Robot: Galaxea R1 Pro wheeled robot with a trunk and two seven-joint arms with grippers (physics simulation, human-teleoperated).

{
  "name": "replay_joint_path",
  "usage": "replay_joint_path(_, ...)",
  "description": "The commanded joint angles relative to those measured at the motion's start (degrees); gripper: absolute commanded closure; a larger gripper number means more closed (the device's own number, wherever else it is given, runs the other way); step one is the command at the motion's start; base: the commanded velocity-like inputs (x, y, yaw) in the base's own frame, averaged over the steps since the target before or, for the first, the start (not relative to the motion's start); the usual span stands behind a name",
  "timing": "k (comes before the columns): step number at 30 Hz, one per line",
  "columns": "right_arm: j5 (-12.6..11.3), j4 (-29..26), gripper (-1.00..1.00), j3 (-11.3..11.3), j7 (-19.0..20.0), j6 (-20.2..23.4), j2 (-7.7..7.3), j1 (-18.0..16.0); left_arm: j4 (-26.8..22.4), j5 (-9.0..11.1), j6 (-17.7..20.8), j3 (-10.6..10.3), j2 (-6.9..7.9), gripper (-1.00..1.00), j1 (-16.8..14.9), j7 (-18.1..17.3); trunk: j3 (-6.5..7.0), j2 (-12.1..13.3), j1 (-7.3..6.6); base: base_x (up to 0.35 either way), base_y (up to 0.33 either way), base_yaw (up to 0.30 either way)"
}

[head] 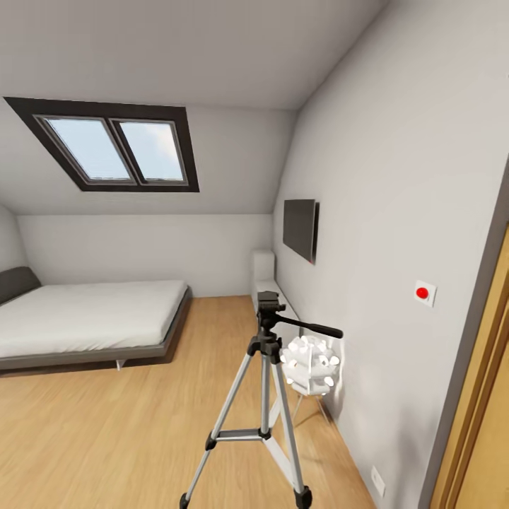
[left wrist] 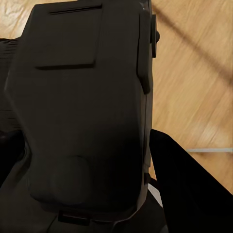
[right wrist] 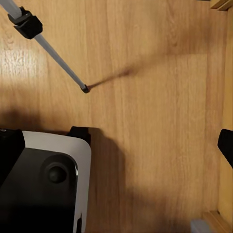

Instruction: Attach the digital camera to the camera tripod in the bedroom.

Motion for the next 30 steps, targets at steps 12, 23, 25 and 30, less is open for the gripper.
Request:
replay_joint_path(12,0.50,0.08,-1.00,-0.52,0.15,-0.02,-0.04,-0.03,0.03,0.48,0.01,-0.50,0.07,1.00,-0.02,-0.08,-0.02,-0.04,0.02,0.000,-0.034,0.000)
replay_joint_path(23,0.50,0.02,-1.00,-0.49,0.07,0.23,0.24,-0.03,0.04,0.61,0.01,-0.50,0.16,1.00,-0.02,-0.07,-0.02,-0.04,0.02,0.000,-0.001,0.000)
replay_joint_path(25,0.50,0.02,-1.00,-0.49,0.07,0.18,0.26,-0.03,0.03,0.63,0.01,-0.50,0.16,1.00,-0.02,-0.07,-0.04,-0.04,0.02,0.000,0.000,0.000)
replay_joint_path(30,0.50,0.01,-1.00,-0.49,0.07,0.06,0.15,-0.03,0.03,0.65,0.01,-0.50,0.17,1.00,-0.02,-0.07,-0.34,-0.04,0.02,0.000,0.000,0.000)
